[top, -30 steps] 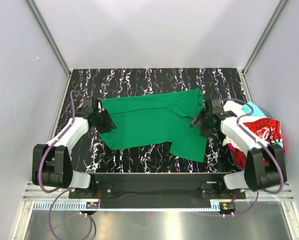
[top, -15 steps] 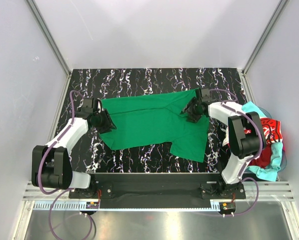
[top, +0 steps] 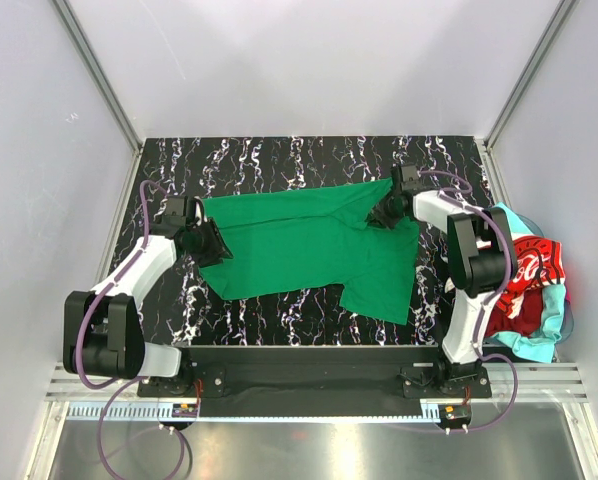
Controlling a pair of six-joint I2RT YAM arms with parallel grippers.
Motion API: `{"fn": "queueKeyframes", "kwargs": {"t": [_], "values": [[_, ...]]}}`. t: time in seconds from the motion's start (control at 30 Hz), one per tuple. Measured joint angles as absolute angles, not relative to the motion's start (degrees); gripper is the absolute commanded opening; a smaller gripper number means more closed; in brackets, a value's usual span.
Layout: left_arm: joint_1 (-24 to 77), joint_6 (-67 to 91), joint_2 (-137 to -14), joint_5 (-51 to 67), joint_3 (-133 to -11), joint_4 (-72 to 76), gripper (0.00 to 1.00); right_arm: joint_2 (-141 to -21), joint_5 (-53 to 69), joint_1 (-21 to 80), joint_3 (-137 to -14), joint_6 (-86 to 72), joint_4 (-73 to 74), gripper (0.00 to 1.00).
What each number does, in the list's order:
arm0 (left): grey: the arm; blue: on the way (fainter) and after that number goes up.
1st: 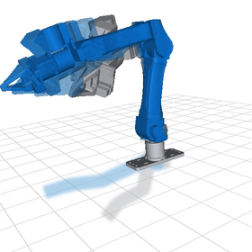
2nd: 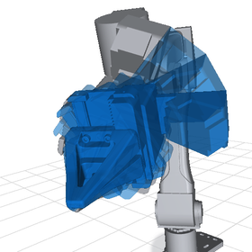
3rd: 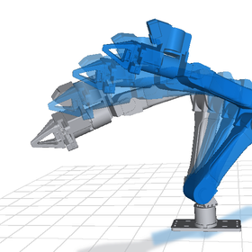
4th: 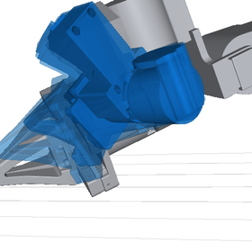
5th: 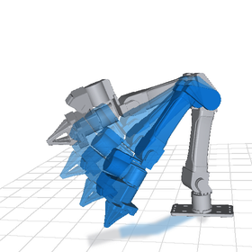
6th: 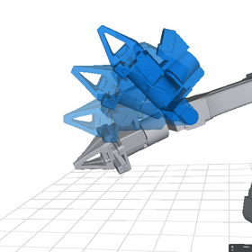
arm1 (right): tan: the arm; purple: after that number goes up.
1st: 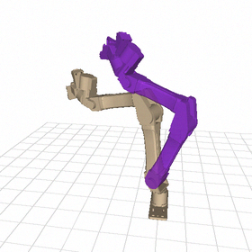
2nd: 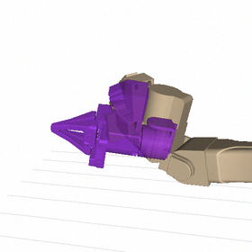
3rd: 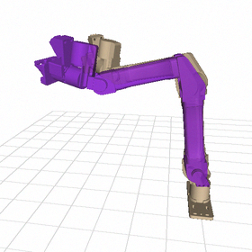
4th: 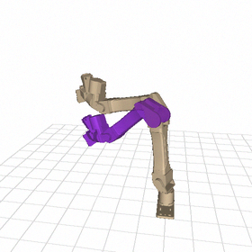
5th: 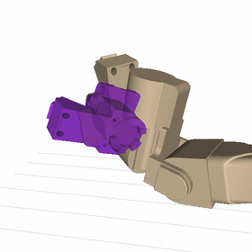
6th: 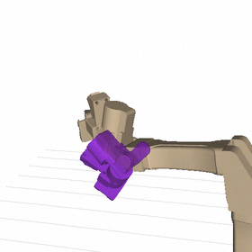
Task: Fold and stack the t-shirts
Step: Fold the tshirt
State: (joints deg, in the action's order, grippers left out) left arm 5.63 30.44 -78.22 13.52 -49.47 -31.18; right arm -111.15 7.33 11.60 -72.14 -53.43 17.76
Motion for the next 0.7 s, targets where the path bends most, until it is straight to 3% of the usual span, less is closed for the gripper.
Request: {"fn": "queueKeyframes", "kwargs": {"t": [0.2, 0.27, 0.33, 0.43, 0.57, 0.7], "values": [[5.50, 30.17, -78.22, 13.52, -49.50, -31.22, 0.39, -119.39, 9.32, 8.49, -83.40, -54.48, 18.28, 0.18], [5.50, 30.13, -78.22, 13.52, -49.50, -31.27, 0.39, -122.96, 10.76, 7.14, -89.91, -54.76, 18.22, 0.25], [5.39, 30.02, -78.24, 13.52, -49.50, -31.31, 0.39, -126.15, 13.37, 5.61, -96.40, -54.98, 18.52, 0.39], [5.21, 30.02, -78.24, 13.52, -49.52, -31.33, 0.39, -129.21, 16.75, 3.97, -103.96, -53.43, 19.64, 0.50], [5.06, 30.02, -78.50, 13.52, -49.52, -31.29, 0.39, -128.03, 20.03, 3.20, -103.50, -50.35, 19.81, 0.57], [4.86, 30.04, -78.63, 13.54, -49.52, -31.24, 0.39, -125.47, 24.51, 3.75, -98.21, -47.40, 20.03, 0.57]]}}
